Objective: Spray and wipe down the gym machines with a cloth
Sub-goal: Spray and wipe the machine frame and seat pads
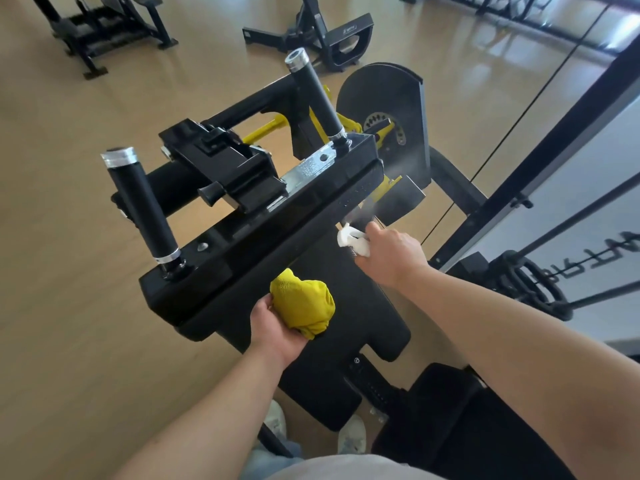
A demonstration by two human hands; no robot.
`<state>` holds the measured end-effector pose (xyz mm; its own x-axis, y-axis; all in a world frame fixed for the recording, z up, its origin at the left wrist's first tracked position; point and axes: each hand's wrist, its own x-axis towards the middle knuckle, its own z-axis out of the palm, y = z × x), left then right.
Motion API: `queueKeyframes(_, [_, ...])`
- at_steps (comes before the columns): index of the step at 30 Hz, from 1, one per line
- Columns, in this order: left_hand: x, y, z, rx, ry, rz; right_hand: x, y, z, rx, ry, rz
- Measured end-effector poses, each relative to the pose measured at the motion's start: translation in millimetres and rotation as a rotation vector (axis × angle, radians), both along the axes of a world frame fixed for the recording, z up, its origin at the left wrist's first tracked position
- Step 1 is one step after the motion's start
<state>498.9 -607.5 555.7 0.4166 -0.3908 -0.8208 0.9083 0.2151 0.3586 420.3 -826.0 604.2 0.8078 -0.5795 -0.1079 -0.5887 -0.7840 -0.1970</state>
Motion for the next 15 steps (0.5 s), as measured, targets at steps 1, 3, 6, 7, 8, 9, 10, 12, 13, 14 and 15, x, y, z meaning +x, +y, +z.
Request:
queueKeyframes(1, [0.3, -0.4, 0.2, -0.006, 0.009, 0.007, -1.2, -0.5, -1.2, 0.011, -0.002, -0.006])
queueKeyframes(3, [0.8, 1.2, -0.9, -0.029, 0.026, 0.025, -5.4, 2.5, -5.1, 0.057, -0.008, -0.012])
queueKeyframes(6, [1.4, 10.2, -4.8, -0.069, 0.042, 0.051, -11.5, 16.9, -9.9, 0.12, 0.03, 0.011])
queueKeyframes(7, [0.7, 14.4, -5.1, -0.087, 0.038, 0.053, -12.4, 24.1, -11.4, 0.127, 0.048, 0.028])
queueKeyframes(8, [-0.2, 18.5, -5.5, -0.099, 0.022, 0.047, -12.7, 31.8, -12.9, 0.132, 0.063, 0.047])
queueKeyframes(9, [-1.9, 22.0, -4.5, -0.114, 0.0, 0.033, -12.4, 39.8, -14.7, 0.14, 0.075, 0.066])
queueKeyframes(10, [-3.4, 24.9, -4.2, -0.126, -0.022, 0.019, -11.9, 47.6, -16.5, 0.154, 0.081, 0.078])
queueKeyframes(12, [-6.5, 29.1, -1.6, -0.165, -0.058, 0.012, -10.8, 61.3, -20.6, 0.186, 0.088, 0.089])
queueKeyframes(13, [-7.4, 32.8, 0.3, -0.178, -0.079, 0.006, -10.2, 68.1, -21.9, 0.197, 0.09, 0.094])
queueKeyframes(14, [-7.9, 37.3, 2.6, -0.187, -0.096, -0.006, -9.9, 74.2, -23.5, 0.206, 0.092, 0.098])
queueKeyframes(15, [-8.5, 42.2, 5.9, -0.193, -0.107, -0.021, -10.0, 79.6, -24.6, 0.216, 0.09, 0.103])
